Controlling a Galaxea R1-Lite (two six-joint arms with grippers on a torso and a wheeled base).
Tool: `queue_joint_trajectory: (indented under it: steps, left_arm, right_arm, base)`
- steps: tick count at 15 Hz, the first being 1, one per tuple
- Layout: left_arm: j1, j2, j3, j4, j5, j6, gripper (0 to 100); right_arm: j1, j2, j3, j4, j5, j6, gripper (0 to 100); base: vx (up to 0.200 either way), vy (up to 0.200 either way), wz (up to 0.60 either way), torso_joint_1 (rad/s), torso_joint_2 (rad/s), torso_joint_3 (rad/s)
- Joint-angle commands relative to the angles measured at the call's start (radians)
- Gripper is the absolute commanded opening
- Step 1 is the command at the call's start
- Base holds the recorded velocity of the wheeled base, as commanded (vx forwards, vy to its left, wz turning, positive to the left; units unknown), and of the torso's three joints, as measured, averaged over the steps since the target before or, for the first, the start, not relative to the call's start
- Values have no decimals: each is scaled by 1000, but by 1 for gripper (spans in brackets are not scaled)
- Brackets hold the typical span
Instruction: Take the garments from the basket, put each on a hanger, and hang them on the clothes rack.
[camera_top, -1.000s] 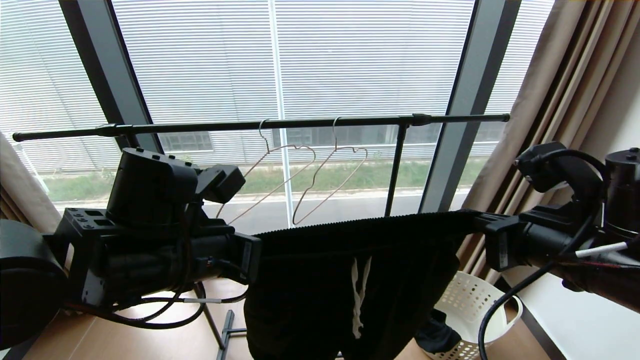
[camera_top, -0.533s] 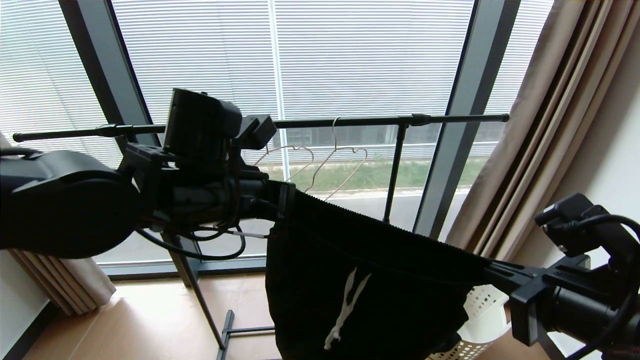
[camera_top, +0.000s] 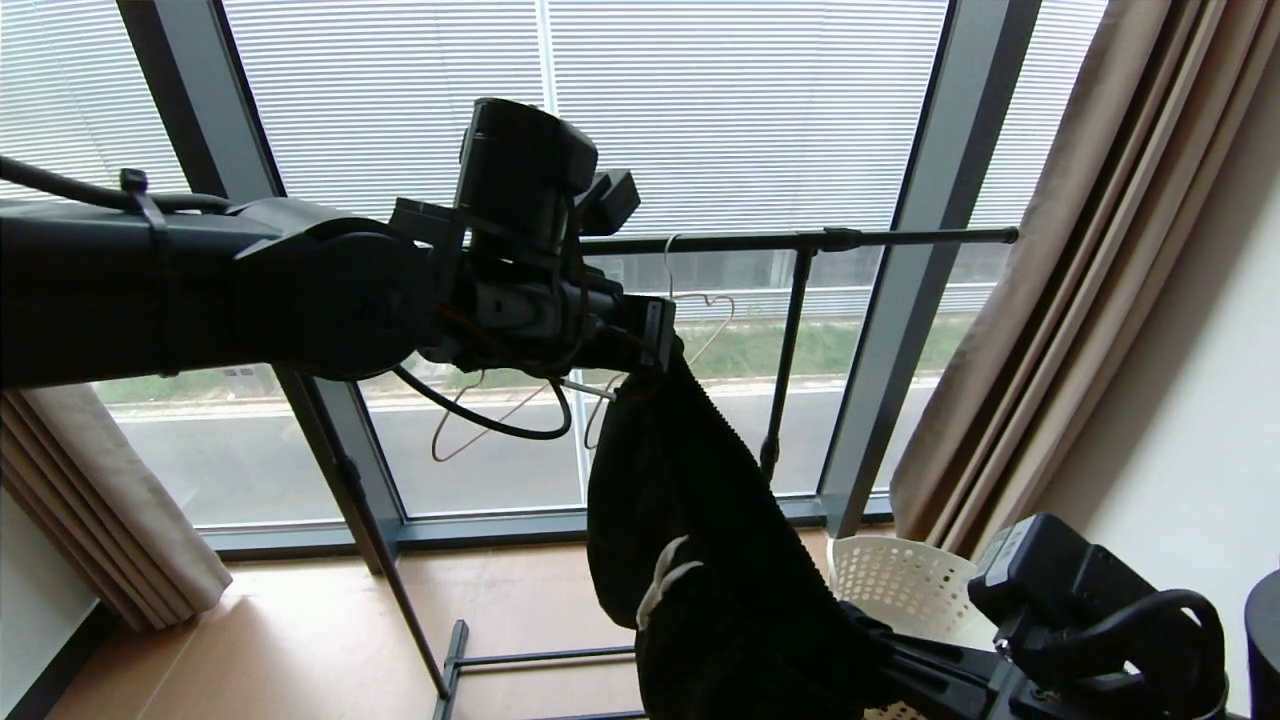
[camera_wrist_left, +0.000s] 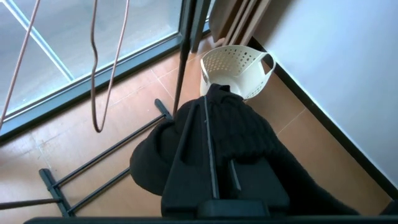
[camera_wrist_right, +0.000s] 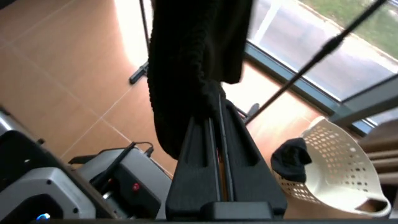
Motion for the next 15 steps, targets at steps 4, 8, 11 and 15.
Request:
queue_joint_trajectory:
  steps: [4, 8, 11, 15]
  left_arm:
    - [-19, 38, -33, 1, -1, -1, 0]
    - [-24, 33, -27, 7, 0, -2, 0]
    - [-27, 22, 2, 5, -1, -4, 0]
    - [-22, 1, 4, 8, 0, -4, 0]
  right_arm:
    - [146, 227, -189, 0, 0, 85, 0]
    - [206, 397, -316, -31, -132, 163, 0]
    - [200, 402, -304, -94, -152, 183, 0]
    - [123, 316, -235, -81, -175, 172, 0]
  base:
    - [0, 0, 0, 0, 0, 0]
    - [0, 0, 0, 0, 0, 0]
    - [0, 0, 0, 0, 0, 0]
    - [0, 0, 0, 0, 0, 0]
